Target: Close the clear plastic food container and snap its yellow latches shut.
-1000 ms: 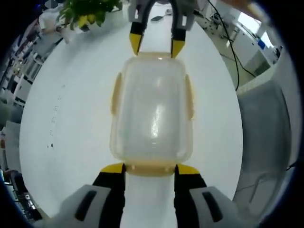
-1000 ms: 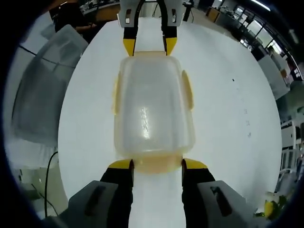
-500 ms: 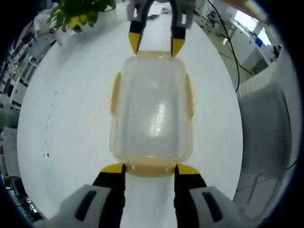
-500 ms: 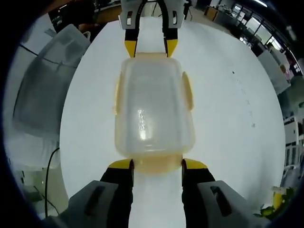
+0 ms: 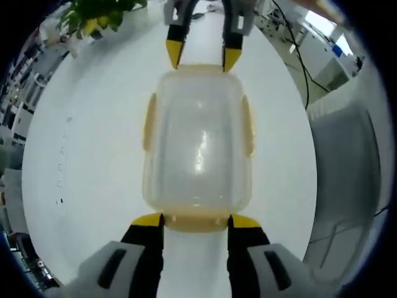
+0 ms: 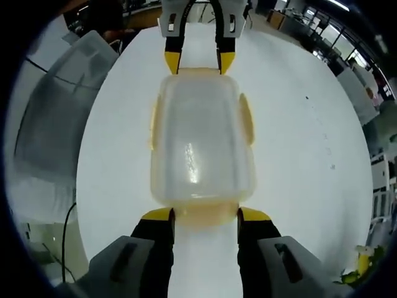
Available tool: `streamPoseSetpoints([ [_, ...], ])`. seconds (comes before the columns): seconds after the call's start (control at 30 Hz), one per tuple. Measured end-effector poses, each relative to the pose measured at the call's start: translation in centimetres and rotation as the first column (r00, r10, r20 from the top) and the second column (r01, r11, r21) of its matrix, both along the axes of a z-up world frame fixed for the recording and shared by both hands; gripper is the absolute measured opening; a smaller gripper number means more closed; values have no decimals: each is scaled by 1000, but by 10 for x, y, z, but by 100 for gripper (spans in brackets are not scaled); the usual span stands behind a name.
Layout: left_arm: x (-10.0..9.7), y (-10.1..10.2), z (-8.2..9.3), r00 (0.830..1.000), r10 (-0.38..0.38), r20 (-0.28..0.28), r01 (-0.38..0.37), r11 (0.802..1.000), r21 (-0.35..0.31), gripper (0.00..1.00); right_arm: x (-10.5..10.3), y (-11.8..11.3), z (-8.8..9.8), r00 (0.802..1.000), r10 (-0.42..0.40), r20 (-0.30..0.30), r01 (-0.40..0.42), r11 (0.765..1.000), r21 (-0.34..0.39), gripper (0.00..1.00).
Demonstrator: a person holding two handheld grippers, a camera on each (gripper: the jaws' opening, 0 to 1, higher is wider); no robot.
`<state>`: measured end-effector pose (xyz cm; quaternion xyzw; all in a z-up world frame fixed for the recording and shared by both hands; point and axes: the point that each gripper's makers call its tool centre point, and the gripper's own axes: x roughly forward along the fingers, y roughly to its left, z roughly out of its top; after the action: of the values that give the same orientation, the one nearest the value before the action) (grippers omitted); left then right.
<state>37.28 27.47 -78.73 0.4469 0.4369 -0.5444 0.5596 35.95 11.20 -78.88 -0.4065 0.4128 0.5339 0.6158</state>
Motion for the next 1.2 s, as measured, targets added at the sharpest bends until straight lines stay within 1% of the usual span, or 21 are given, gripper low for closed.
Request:
streamPoseSetpoints([
  [0.13, -3, 0, -2, 1000, 10, -3, -10, 1000, 1, 35, 0, -1, -3, 1000, -13, -11, 13, 1000, 14, 37],
  [0.2, -6, -2, -4, 1000, 9, -5, -9, 1000, -1, 35, -3, -1, -6, 1000, -8, -18, 8, 1000, 5, 37],
  [0.23, -6, -2, -4, 1000, 7, -6, -7, 1000, 2, 35, -3, -1, -5, 1000, -8, -17, 8, 1000, 5, 37],
  [0.57, -3, 1, -6, 1000, 15, -4, -15, 1000, 7, 35, -3, -2, -6, 999, -14, -31, 15, 1000, 13, 37],
  [0.6, -3, 1, -6, 1000, 16, -5, -16, 1000, 5, 35, -8, -4, -10, 997, -27, -67, 27, 1000, 3, 31],
  [0.63, -4, 0, -6, 1000, 26, -11, -26, 1000, -3, 35, -20, -4, -13, 991, -26, -133, 26, 1000, -1, 19],
  [0.67, -3, 0, -6, 999, 50, -18, -50, 999, -12, 35, -18, -8, -21, 994, -3, -106, 0, 1000, -29, 9],
  [0.7, -3, 0, -6, 998, 54, -20, -54, 998, -16, 35, -12, -9, -26, 998, -3, -60, 2, 999, -33, 9],
  [0.73, -3, 1, -6, 999, 50, -18, -51, 999, -20, 35, -10, -7, -31, 999, -28, -43, 28, 1000, -14, 12],
  [0.77, -4, 1, -6, 999, 49, -17, -50, 999, -22, 35, -12, -7, -32, 998, -34, -56, 34, 999, -16, 13],
  [0.8, -5, 1, -6, 999, 48, -16, -49, 998, -30, 35, -21, -2, -35, 991, -70, -113, 74, 997, 25, 15],
  [0.83, -5, 2, -7, 999, 46, -14, -47, 998, -33, 35, -23, -5, -36, 988, -87, -131, 89, 996, 16, 18],
  [0.87, -4, 3, -8, 999, 44, -13, -45, 998, -37, 35, -21, -4, -37, 990, -74, -120, 78, 997, 28, 20],
  [0.9, -3, 4, -10, 999, 43, -11, -43, 998, -36, 35, -21, -5, -38, 991, -74, -114, 78, 996, 30, 20],
  [0.93, -4, 7, -13, 999, 36, -4, -36, 999, -22, 31, -21, -5, -38, 990, -78, -115, 83, 996, 31, 18],
  [0.97, -6, 17, -19, 1000, 16, -9, -15, 999, 42, 24, -21, -5, -38, 989, -88, -123, 93, 995, 36, 19],
  [1.0, -9, 21, -23, 1000, 12, -22, -10, 998, 68, 22, -22, -5, -38, 987, -95, -127, 100, 994, 40, 20],
  [1.03, -9, 21, -28, 999, 35, -29, -34, 998, 54, 23, -23, -6, -39, 985, -105, -136, 112, 993, 42, 22],
  [1.1, -12, 25, -31, 995, 84, -49, -82, 996, 44, 27, -24, -11, -42, 981, -128, -145, 134, 990, 33, 23],
  [1.2, -13, 31, -28, 992, 114, -45, -113, 993, 26, 27, -27, -20, -47, 978, -140, -157, 144, 990, 13, 22],
])
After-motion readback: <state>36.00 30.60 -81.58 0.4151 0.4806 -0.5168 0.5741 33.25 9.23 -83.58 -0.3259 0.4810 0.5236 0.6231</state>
